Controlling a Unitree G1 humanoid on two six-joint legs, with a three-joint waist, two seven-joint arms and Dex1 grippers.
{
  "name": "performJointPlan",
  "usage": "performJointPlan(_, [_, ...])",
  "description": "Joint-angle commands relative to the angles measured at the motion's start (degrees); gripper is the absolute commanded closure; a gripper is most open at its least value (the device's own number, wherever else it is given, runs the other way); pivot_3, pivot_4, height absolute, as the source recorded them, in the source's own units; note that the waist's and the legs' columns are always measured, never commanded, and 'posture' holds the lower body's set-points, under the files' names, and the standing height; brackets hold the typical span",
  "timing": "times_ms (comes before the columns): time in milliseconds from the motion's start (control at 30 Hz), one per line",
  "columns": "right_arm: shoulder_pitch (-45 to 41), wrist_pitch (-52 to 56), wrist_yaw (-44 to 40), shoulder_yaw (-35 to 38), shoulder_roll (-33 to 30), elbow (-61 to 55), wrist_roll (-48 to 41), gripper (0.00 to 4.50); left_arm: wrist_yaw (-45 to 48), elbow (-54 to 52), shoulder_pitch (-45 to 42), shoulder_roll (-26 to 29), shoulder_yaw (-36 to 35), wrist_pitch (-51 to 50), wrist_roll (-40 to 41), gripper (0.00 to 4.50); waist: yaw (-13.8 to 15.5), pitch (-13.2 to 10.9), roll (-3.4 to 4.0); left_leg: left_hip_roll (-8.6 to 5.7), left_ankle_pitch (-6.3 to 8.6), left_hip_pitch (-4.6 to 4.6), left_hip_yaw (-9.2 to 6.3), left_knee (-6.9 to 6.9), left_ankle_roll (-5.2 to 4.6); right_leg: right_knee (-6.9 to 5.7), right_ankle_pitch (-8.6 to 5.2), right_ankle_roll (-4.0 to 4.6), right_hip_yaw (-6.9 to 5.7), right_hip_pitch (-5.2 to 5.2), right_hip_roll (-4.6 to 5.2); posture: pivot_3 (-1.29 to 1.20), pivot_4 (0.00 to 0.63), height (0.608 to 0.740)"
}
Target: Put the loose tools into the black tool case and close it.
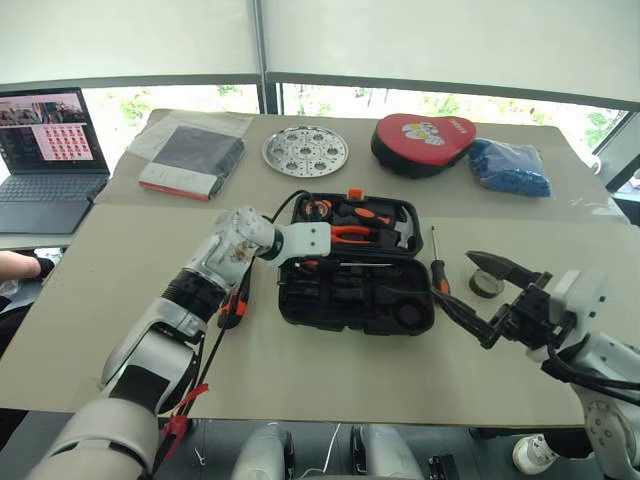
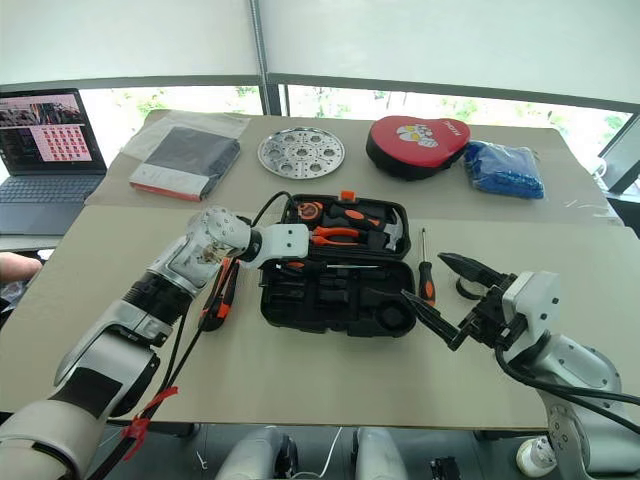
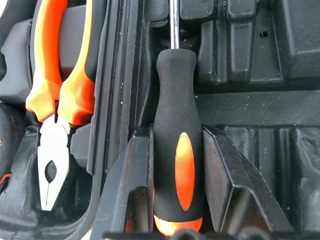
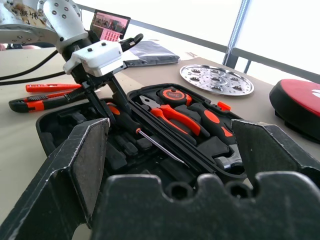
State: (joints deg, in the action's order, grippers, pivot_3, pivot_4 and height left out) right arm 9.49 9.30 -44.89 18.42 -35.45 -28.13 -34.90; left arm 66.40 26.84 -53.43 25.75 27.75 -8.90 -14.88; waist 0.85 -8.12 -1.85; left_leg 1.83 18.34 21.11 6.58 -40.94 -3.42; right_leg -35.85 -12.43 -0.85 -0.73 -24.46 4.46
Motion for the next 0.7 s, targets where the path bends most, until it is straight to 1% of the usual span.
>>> performJointPlan(33, [-0.05, 1.03, 0.44, 0.5, -0.08, -2.49, -1.51, 0.0, -0.51, -2.83, -0.19, -0.2, -1.73, 0.2, 1.0, 2.37, 0.05, 0.02, 0.03, 0.01, 0.0, 0.0, -0.01, 0.0, 0.0, 0.0, 0.0, 0.0, 0.0, 0.0, 0.0, 0.0, 0.15, 0.74])
performJointPlan(67, [0.2, 1.28, 0.47, 0.43, 0.02, -2.77, -1.64, 0.0, -0.64, -3.68, 0.26, -0.83, -3.04, 0.82, 2.7, 1.95, 0.14, 0.03, 0.05, 0.0, 0.0, -0.02, -0.02, 0.0, 0.0, 0.0, 0.0, 0.0, -0.01, 0.04, 0.01, 0.0, 0.15, 0.74])
performJointPlan(133, [1.03, 1.76, 0.49, 0.21, 0.34, -3.46, -1.74, 0.0, -1.54, -5.7, 1.39, -2.85, -7.03, 0.57, 7.51, 1.44, 0.3, 0.02, 0.05, 0.0, 0.0, 0.0, -0.04, -0.01, -0.01, -0.02, 0.0, 0.0, -0.01, 0.05, 0.03, 0.0, 0.15, 0.74])
performJointPlan(267, [2.43, 2.11, 0.54, 0.46, 0.81, -4.02, -1.65, 0.0, -0.96, -8.21, 4.3, -3.97, -11.93, -0.67, 13.76, 1.44, 0.01, 0.02, 0.05, 0.01, 0.03, 0.06, -0.07, -0.05, -0.06, 0.0, 0.01, -0.01, 0.0, 0.01, 0.03, 0.0, 0.15, 0.74])
performJointPlan(333, [2.91, 2.08, 0.72, 0.71, 1.13, -4.07, -1.5, 0.0, -2.58, -7.27, 5.83, -4.34, -13.74, -0.82, 15.38, 1.97, -0.22, 0.03, 0.06, 0.01, 0.02, 0.04, -0.07, -0.04, -0.04, -0.01, 0.01, -0.01, 0.01, 0.01, 0.01, 0.0, 0.15, 0.74])
performJointPlan(367, [3.04, 2.02, 0.76, 0.76, 1.23, -4.08, -1.42, 0.0, -2.94, -6.75, 6.26, -4.38, -14.02, -1.1, 15.7, 2.11, -0.34, 0.03, 0.06, 0.02, 0.01, 0.01, -0.07, -0.02, -0.01, -0.02, 0.01, -0.01, 0.02, 0.01, 0.0, 0.0, 0.15, 0.74])
performJointPlan(400, [3.18, 1.92, 0.79, 0.77, 1.35, -4.06, -1.29, 0.0, -2.59, -6.09, 6.89, -4.37, -13.94, -0.99, 15.97, 2.39, -0.38, 0.03, 0.06, 0.02, 0.0, -0.01, -0.07, -0.02, 0.0, -0.04, 0.01, -0.01, 0.03, 0.01, -0.02, 0.0, 0.15, 0.74])
performJointPlan(533, [3.79, 1.43, 1.04, 0.89, 2.02, -3.64, -0.73, 0.0, -6.9, -0.81, 7.73, -7.8, -15.57, -1.51, 17.02, 3.84, -0.03, 0.03, 0.06, 0.0, -0.01, -0.03, -0.08, -0.05, 0.02, -0.1, 0.01, -0.01, 0.01, 0.05, -0.01, 0.0, 0.15, 0.74])
performJointPlan(567, [3.83, 1.4, 1.07, 0.94, 2.12, -3.51, -0.65, 0.0, -6.58, -0.04, 7.79, -8.28, -15.04, -1.69, 16.81, 4.23, 0.07, 0.03, 0.06, -0.01, 0.0, -0.02, -0.09, -0.06, 0.0, -0.08, 0.01, -0.02, 0.0, 0.06, 0.0, 0.0, 0.15, 0.74])
performJointPlan(600, [3.86, 1.36, 1.06, 0.99, 2.16, -3.41, -0.51, 0.0, -6.78, 0.81, 7.95, -8.88, -14.44, -2.05, 16.42, 4.44, 0.08, 0.03, 0.06, -0.03, 0.01, 0.0, -0.1, -0.07, -0.01, -0.07, 0.01, -0.02, 0.0, 0.06, 0.01, 0.0, 0.15, 0.74])
performJointPlan(700, [3.96, 1.21, 1.04, 1.06, 2.25, -3.18, -0.35, 0.0, -5.73, 1.62, 8.71, -9.4, -12.6, -2.54, 15.63, 4.44, 0.04, 0.03, 0.06, -0.06, 0.03, 0.03, -0.1, -0.07, -0.06, -0.02, 0.02, -0.03, 0.01, 0.07, 0.01, 0.0, 0.15, 0.74])
